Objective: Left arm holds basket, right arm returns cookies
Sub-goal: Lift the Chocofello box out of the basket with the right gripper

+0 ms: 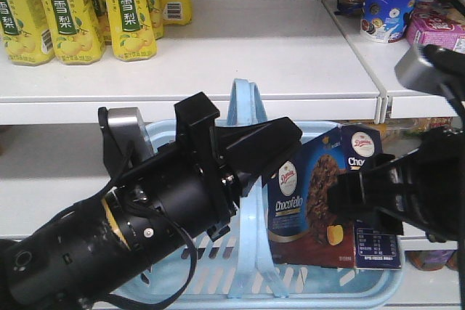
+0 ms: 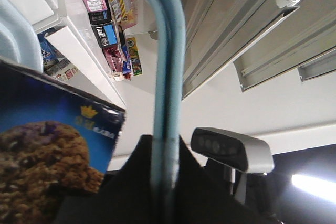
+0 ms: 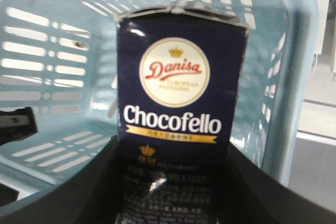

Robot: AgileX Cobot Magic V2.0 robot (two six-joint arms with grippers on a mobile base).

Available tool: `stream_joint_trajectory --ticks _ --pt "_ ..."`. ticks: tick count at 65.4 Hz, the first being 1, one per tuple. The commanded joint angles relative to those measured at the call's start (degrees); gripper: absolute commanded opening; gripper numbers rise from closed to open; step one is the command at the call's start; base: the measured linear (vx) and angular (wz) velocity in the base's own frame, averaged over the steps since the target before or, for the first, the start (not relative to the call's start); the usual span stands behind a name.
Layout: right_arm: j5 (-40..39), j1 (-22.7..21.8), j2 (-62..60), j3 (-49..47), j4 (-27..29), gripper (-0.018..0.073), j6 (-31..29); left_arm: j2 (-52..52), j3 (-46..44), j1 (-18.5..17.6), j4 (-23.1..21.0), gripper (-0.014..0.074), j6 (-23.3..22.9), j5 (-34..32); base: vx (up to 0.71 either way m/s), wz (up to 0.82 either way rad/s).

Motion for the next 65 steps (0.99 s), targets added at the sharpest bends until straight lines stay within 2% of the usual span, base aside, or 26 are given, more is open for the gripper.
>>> stream_joint_trajectory --ticks 1,18,45,65 --pt "-4.6 0.0 -2.9 -1.6 -0.7 0.0083 -1.0 -2.1 -2.0 0.0 0.1 -0.0006 0.2 -6.1 0.0 0.0" --pt "-6.0 -0.1 -8.2 -2.1 -2.5 0.0083 -1.0 -2.1 -2.0 0.0 0.1 -0.0006 0.2 -6.1 0.0 0.0" --pt "-4.2 -0.1 -10.0 -10.4 -7.1 0.0083 -2.2 -2.1 -2.0 0.0 0.1 -0.0006 0.2 -6.1 0.0 0.0" --pt "-14.0 -0.1 -9.6 -10.3 -15.1 0.0083 -2.2 -2.1 -2.0 0.0 0.1 -0.0006 0.2 -6.1 0.0 0.0"
